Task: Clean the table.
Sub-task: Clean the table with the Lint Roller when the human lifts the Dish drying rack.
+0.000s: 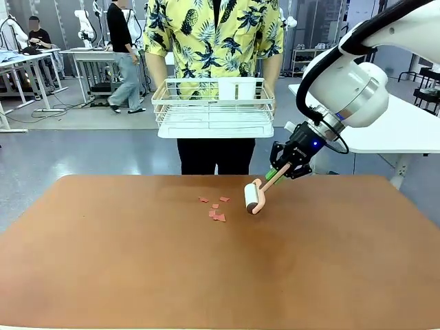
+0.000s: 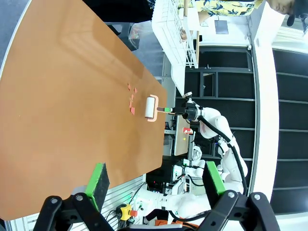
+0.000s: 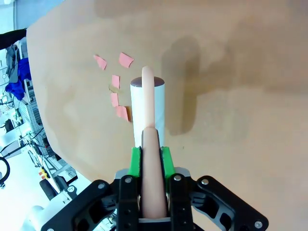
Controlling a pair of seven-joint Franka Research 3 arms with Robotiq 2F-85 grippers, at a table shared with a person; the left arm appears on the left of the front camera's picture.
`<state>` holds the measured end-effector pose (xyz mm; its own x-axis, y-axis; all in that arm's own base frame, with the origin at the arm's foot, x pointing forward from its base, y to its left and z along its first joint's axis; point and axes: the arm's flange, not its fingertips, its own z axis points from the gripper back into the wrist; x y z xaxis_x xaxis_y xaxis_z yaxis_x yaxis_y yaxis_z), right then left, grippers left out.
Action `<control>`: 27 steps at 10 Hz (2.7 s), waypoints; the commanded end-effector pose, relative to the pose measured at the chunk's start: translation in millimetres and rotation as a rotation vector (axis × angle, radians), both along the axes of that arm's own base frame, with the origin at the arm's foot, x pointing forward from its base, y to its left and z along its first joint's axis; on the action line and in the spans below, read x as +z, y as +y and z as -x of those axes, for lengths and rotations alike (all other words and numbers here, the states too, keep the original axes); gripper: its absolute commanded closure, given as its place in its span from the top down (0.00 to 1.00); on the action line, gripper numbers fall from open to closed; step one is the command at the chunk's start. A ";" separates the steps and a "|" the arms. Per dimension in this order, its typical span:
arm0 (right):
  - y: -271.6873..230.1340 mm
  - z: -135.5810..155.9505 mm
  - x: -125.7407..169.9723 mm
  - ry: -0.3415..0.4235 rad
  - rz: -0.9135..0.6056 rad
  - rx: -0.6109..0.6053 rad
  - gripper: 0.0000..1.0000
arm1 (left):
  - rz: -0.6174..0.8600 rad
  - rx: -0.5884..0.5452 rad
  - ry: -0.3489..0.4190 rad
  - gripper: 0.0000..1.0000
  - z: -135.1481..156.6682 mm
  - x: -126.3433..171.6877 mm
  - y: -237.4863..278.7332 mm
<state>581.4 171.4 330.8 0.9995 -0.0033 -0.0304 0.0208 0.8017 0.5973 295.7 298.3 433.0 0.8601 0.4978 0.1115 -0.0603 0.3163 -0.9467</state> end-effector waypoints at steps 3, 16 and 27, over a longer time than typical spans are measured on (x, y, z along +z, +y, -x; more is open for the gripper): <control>8.0 0.6 -22.0 -0.003 -0.041 -0.016 0.21 | 0.009 0.003 -0.012 1.00 3.0 0.2 -0.3; 187.5 12.9 -72.5 0.173 -0.043 0.015 0.21 | 0.009 0.003 -0.012 1.00 3.0 0.2 -0.3; 221.0 20.6 22.1 0.026 -0.139 0.015 0.21 | 0.009 0.003 -0.012 1.00 3.0 0.2 -0.3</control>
<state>578.1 416.5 320.1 0.9966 -0.0054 -0.0823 0.0588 0.7467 0.6625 295.8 298.2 433.1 0.8602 0.4977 0.1116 -0.0604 0.3166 -0.9466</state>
